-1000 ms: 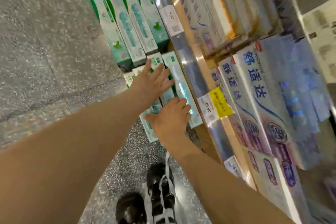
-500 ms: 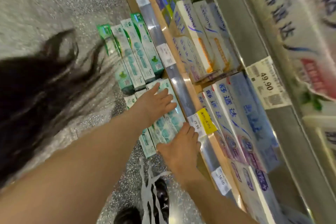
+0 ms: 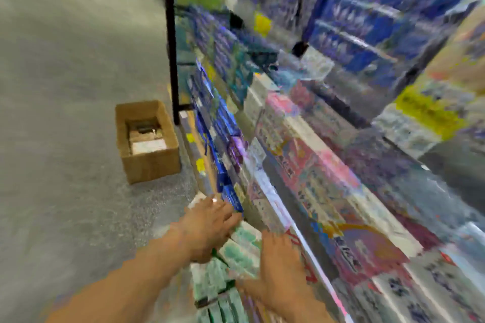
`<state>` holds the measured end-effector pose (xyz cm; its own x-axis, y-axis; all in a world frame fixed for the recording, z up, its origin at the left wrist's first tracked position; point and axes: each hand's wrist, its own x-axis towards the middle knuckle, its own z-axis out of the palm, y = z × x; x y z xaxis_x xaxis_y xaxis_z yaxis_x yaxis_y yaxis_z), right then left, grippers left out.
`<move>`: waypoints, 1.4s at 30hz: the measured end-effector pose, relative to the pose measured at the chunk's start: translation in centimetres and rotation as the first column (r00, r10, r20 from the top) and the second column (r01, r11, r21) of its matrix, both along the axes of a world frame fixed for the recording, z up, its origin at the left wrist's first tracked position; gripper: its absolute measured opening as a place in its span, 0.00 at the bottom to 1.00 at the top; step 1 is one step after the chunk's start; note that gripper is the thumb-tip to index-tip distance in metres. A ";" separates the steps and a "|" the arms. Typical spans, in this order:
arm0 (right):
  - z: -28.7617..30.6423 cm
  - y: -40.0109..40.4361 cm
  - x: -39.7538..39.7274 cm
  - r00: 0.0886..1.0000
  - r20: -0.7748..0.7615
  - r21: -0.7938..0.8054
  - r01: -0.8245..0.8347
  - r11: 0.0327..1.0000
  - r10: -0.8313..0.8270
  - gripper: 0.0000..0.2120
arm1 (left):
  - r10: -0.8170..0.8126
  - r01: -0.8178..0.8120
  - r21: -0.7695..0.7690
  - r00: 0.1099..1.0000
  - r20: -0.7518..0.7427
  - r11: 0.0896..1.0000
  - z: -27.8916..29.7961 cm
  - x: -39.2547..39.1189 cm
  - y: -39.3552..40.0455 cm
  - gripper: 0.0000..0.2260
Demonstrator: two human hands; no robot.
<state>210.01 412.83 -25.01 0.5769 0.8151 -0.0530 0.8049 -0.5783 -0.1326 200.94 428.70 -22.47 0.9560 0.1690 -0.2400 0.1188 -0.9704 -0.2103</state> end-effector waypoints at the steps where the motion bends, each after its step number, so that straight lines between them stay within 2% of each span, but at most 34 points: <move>1: 3.5 0.9 -0.3 0.999 0.020 0.054 -0.035 0.998 0.034 0.44 | 0.034 -0.033 -0.004 0.997 0.066 0.999 4.5 -1.4 0.6 0.39; 3: 11.1 3.1 -1.0 0.983 0.117 0.150 -0.161 0.975 0.144 0.44 | 0.069 -0.080 0.085 0.990 0.120 0.993 13.1 -4.2 1.6 0.37; 5: 19.1 4.8 -2.1 0.938 0.235 0.216 -0.305 0.928 0.253 0.46 | 0.105 -0.153 0.187 0.964 0.243 0.970 21.1 -7.1 2.5 0.38; 7: 26.8 5.9 -3.7 0.888 0.332 0.276 -0.414 0.867 0.318 0.43 | 0.098 -0.192 0.248 0.932 0.349 0.950 28.3 -10.3 2.7 0.43; 11: 39.9 6.4 -7.7 0.781 0.485 0.347 -0.586 0.733 0.394 0.40 | 0.101 -0.321 0.417 0.878 0.468 0.850 41.1 -16.8 -0.5 0.41; 13: 45.4 5.7 -10.4 0.714 0.565 0.368 -0.666 0.648 0.413 0.40 | 0.158 -0.437 0.457 0.834 0.529 0.775 45.9 -20.2 -2.5 0.41; 15: 49.8 4.9 -13.2 0.632 0.649 0.354 -0.744 0.567 0.424 0.40 | 0.146 -0.508 0.512 0.794 0.590 0.693 49.6 -24.2 -5.2 0.43; 19: 56.3 1.2 -21.0 0.459 0.736 0.318 -0.884 0.344 0.498 0.44 | 0.249 -0.689 0.472 0.675 0.695 0.550 53.8 -33.4 -11.7 0.45; 22: 59.0 -2.3 -27.4 0.320 0.774 0.261 -0.947 0.186 0.546 0.43 | 0.237 -0.780 0.477 0.593 0.769 0.405 55.6 -40.8 -18.4 0.45; 24: 60.1 -4.7 -32.0 0.233 0.843 0.235 -0.970 0.058 0.486 0.43 | 0.266 -0.825 0.448 0.544 0.796 0.345 55.7 -45.6 -23.4 0.43; 26: 60.4 -7.0 -36.9 0.176 0.871 0.245 -0.965 -0.096 0.459 0.43 | 0.296 -0.860 0.430 0.501 0.813 0.273 55.4 -50.1 -28.4 0.42; 30: 60.3 -12.3 -47.1 0.058 0.884 0.208 -0.938 -0.277 0.465 0.46 | 0.414 -0.911 0.393 0.408 0.814 0.126 54.7 -58.6 -37.9 0.46; 33: 59.1 -17.8 -55.0 -0.004 0.872 0.194 -0.916 -0.352 0.490 0.46 | 0.494 -0.927 0.371 0.348 0.797 0.055 53.7 -65.4 -45.5 0.45; 38: 55.8 -25.8 -65.5 -0.047 0.823 0.227 -0.886 -0.405 0.566 0.46 | 0.572 -0.920 0.393 0.320 0.755 -0.004 51.5 -75.1 -55.3 0.44; 42: 54.1 -30.1 -70.6 -0.063 0.805 0.226 -0.887 -0.402 0.590 0.47 | 0.595 -0.921 0.390 0.319 0.737 0.011 50.2 -79.9 -59.9 0.41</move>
<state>139.43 382.75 29.08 -0.7834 0.0497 0.6195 0.4020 0.8007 0.4441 121.04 368.76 27.73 0.0960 0.7637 0.6383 0.8844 0.2289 -0.4068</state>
